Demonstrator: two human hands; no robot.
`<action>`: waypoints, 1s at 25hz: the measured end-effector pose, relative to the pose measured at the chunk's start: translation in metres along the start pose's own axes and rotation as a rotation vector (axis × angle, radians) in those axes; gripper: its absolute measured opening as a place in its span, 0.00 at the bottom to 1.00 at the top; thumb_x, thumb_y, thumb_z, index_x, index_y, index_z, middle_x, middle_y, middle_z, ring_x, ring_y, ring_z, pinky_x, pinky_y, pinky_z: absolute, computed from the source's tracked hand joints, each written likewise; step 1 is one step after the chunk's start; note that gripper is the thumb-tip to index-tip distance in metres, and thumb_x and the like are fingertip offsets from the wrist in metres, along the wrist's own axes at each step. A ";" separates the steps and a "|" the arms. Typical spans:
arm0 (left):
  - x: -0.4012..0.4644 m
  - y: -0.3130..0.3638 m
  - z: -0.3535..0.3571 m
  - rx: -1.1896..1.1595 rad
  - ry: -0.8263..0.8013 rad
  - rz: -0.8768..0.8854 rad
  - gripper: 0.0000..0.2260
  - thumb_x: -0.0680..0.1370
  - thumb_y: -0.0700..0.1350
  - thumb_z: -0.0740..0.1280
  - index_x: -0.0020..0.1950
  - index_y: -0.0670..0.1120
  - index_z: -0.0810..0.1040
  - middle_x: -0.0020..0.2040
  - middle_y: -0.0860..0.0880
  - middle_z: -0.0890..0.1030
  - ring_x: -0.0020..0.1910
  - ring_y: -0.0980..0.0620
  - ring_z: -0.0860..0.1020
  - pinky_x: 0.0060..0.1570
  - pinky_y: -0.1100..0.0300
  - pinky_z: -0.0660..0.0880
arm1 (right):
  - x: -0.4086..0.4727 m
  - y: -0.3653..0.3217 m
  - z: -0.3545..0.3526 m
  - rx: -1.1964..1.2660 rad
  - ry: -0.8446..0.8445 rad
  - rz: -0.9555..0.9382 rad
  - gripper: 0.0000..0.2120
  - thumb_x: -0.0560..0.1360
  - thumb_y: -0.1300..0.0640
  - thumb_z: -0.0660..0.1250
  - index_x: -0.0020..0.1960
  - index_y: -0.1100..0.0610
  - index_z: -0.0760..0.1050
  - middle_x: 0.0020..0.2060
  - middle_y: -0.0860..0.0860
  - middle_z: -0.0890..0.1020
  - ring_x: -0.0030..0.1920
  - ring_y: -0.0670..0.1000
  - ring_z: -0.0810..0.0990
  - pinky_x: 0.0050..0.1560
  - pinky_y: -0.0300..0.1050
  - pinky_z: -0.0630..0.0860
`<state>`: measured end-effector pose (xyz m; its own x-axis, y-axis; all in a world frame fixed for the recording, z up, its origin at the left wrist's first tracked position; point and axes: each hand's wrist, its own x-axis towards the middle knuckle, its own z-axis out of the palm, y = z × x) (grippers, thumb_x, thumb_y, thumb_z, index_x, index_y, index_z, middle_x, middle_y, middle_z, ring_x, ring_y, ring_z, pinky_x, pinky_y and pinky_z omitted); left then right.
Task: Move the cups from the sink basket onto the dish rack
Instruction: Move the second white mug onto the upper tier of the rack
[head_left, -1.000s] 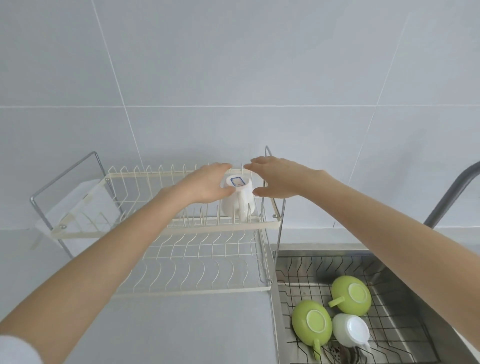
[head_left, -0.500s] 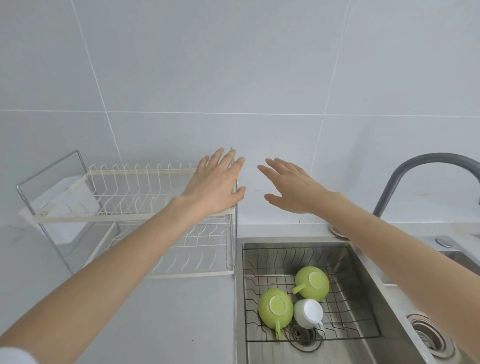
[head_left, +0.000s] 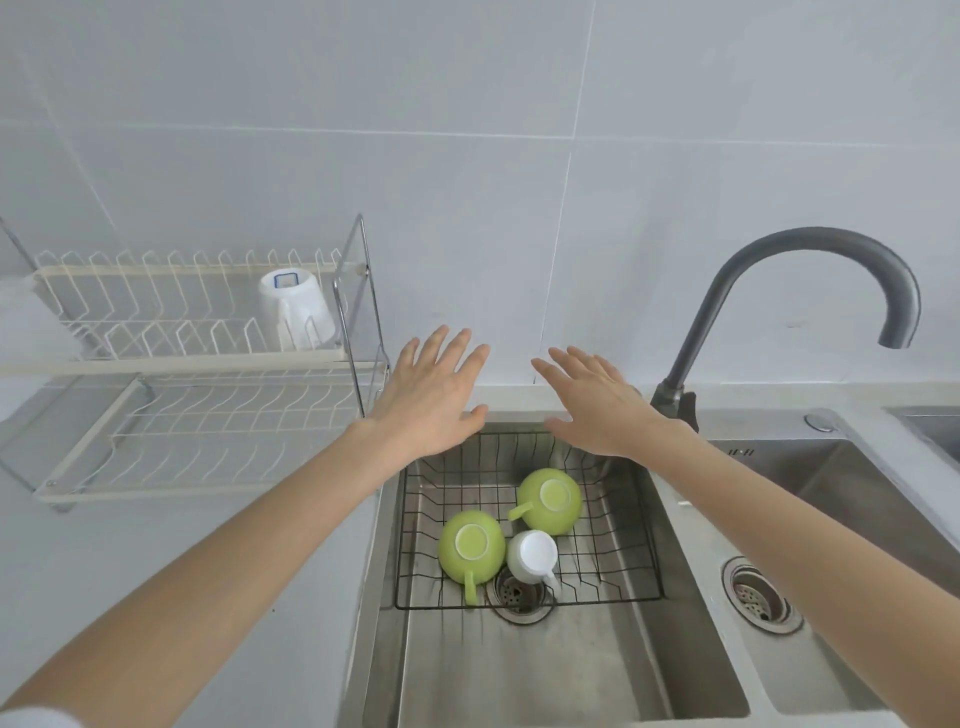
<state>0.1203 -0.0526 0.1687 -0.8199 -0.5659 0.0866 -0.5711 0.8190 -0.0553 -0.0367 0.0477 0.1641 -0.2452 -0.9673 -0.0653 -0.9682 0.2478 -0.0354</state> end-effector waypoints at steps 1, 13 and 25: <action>0.003 0.007 0.010 -0.010 -0.032 0.001 0.29 0.78 0.53 0.55 0.75 0.46 0.48 0.78 0.44 0.48 0.76 0.43 0.46 0.74 0.46 0.47 | -0.002 0.008 0.010 0.016 -0.023 0.004 0.32 0.77 0.52 0.58 0.76 0.54 0.47 0.77 0.56 0.50 0.77 0.56 0.46 0.76 0.52 0.45; 0.033 0.056 0.139 -0.165 -0.414 -0.019 0.32 0.77 0.53 0.59 0.75 0.46 0.45 0.77 0.43 0.49 0.76 0.45 0.49 0.74 0.48 0.53 | 0.012 0.080 0.141 0.251 -0.312 0.050 0.32 0.77 0.54 0.61 0.75 0.56 0.50 0.76 0.56 0.56 0.76 0.56 0.55 0.76 0.51 0.54; 0.030 0.085 0.262 -0.350 -0.612 -0.082 0.33 0.75 0.47 0.64 0.74 0.47 0.49 0.75 0.49 0.57 0.71 0.45 0.61 0.66 0.51 0.67 | 0.027 0.066 0.265 0.614 -0.565 0.178 0.36 0.73 0.55 0.65 0.75 0.55 0.50 0.73 0.56 0.60 0.70 0.58 0.64 0.66 0.52 0.69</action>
<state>0.0368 -0.0246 -0.0941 -0.7084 -0.4950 -0.5031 -0.6701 0.6956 0.2592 -0.0939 0.0526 -0.1046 -0.1710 -0.7790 -0.6032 -0.6786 0.5370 -0.5012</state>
